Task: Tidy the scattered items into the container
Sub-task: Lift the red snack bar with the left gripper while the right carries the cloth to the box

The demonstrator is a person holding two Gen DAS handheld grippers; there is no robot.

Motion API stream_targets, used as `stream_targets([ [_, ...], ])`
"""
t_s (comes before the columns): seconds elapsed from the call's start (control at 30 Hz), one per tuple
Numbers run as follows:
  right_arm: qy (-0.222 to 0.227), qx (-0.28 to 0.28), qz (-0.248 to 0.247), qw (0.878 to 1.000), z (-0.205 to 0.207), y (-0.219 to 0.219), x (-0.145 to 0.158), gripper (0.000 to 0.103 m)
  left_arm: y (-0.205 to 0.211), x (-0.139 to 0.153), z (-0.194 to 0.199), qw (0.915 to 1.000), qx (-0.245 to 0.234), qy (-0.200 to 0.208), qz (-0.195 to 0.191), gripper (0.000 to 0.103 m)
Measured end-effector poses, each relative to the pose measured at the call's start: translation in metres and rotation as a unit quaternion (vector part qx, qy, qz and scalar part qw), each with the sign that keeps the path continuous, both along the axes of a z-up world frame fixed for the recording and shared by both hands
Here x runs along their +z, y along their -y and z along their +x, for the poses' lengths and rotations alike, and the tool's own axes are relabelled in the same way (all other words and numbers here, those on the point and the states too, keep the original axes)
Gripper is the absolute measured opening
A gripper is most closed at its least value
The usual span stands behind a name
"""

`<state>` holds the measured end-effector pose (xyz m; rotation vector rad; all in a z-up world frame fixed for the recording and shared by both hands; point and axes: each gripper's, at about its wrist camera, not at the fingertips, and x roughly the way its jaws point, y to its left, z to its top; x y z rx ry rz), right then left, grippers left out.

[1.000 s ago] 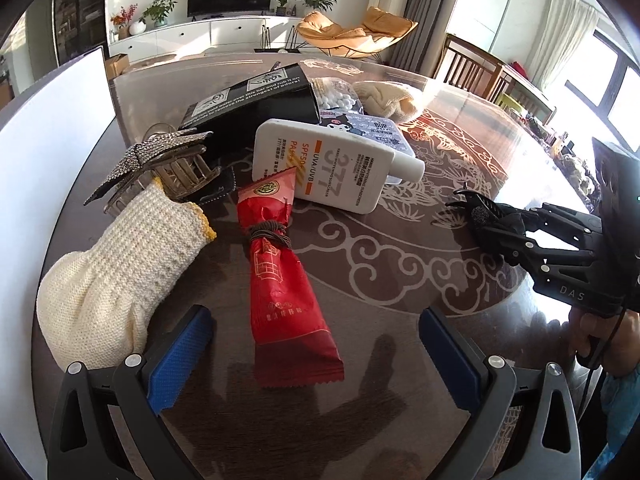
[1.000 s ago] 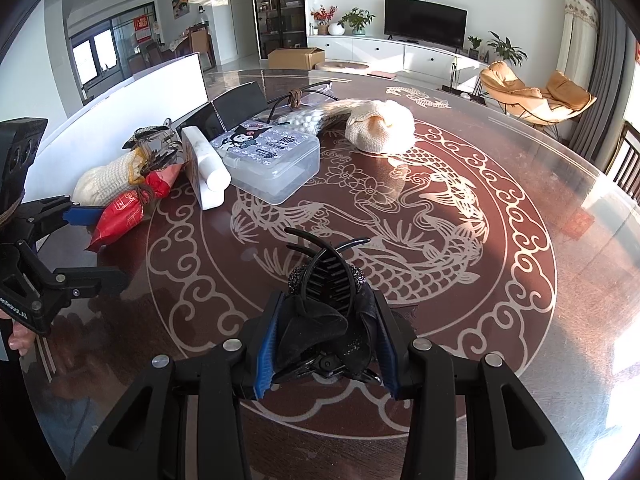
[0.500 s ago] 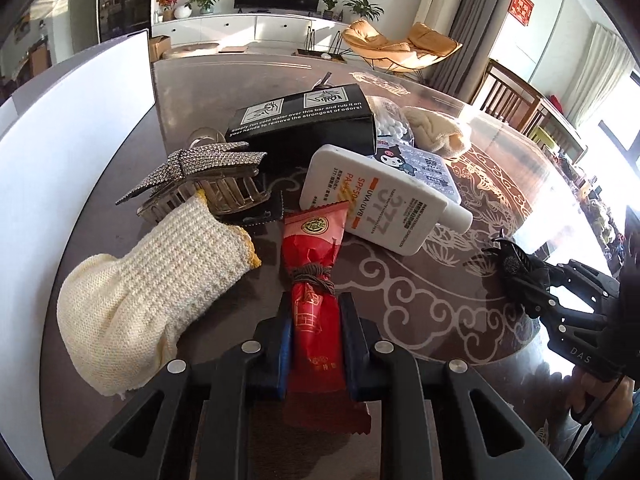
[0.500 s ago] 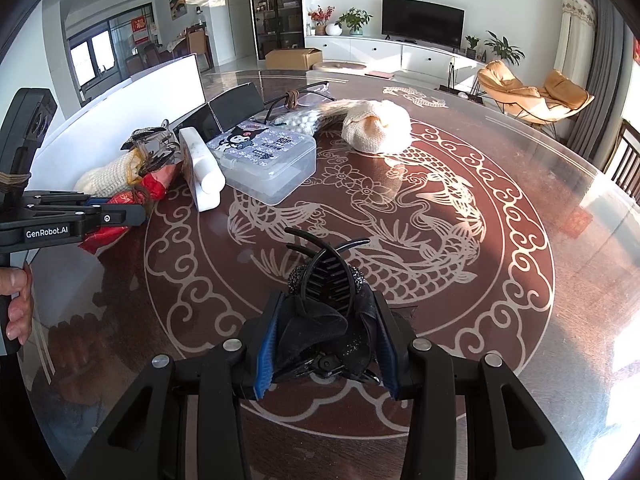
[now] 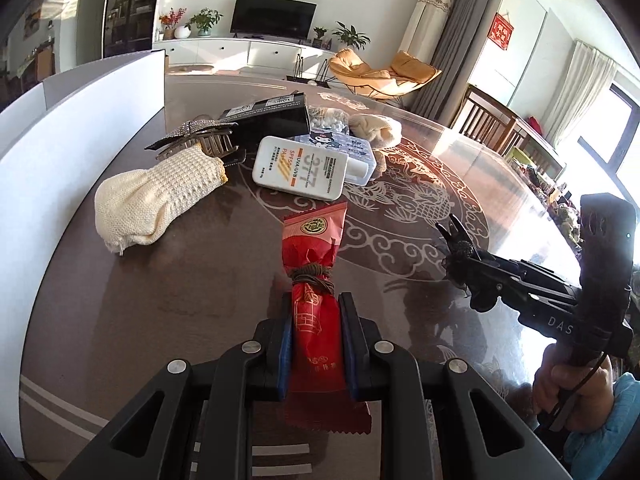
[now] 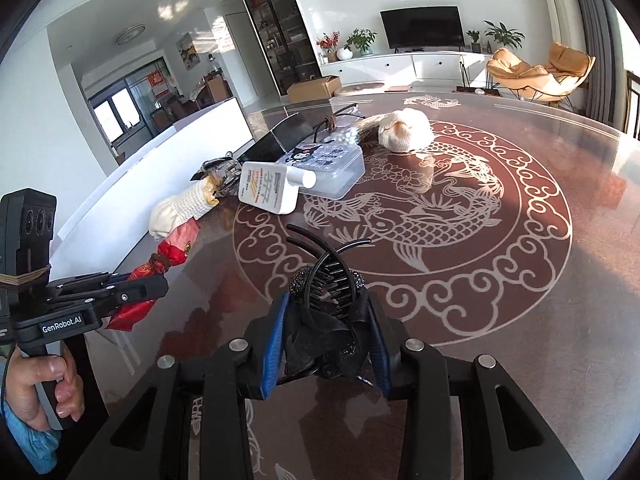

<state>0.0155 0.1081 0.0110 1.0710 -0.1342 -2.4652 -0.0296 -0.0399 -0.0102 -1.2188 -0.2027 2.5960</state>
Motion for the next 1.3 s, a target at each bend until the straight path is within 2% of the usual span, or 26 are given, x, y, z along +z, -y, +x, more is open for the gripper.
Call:
stream_targets([
  [0.27,-0.009,0.027,0.008,1.0,0.014,0.033,0.009,0.037,0.002,0.009,0.009,0.9993,0.017,-0.016,-0.03,0.02],
  [0.7,-0.007,0.045,0.029,0.999,0.013,0.056,0.014,0.037,0.012,0.016,0.017,0.997,0.037,-0.036,-0.057,0.02],
  [0.97,-0.003,0.064,0.044,0.997,0.014,0.073,0.013,0.037,0.024,0.021,0.022,0.9975,0.043,-0.038,-0.041,0.02],
  [1.17,-0.014,0.09,0.043,0.995,0.007,0.095,0.034,0.037,0.05,0.049,0.032,0.9963,0.061,-0.058,-0.016,0.02],
  [1.3,-0.041,0.125,0.034,0.991,-0.006,0.135,0.068,0.037,0.099,0.087,0.039,0.9909,0.1,-0.091,-0.004,0.02],
])
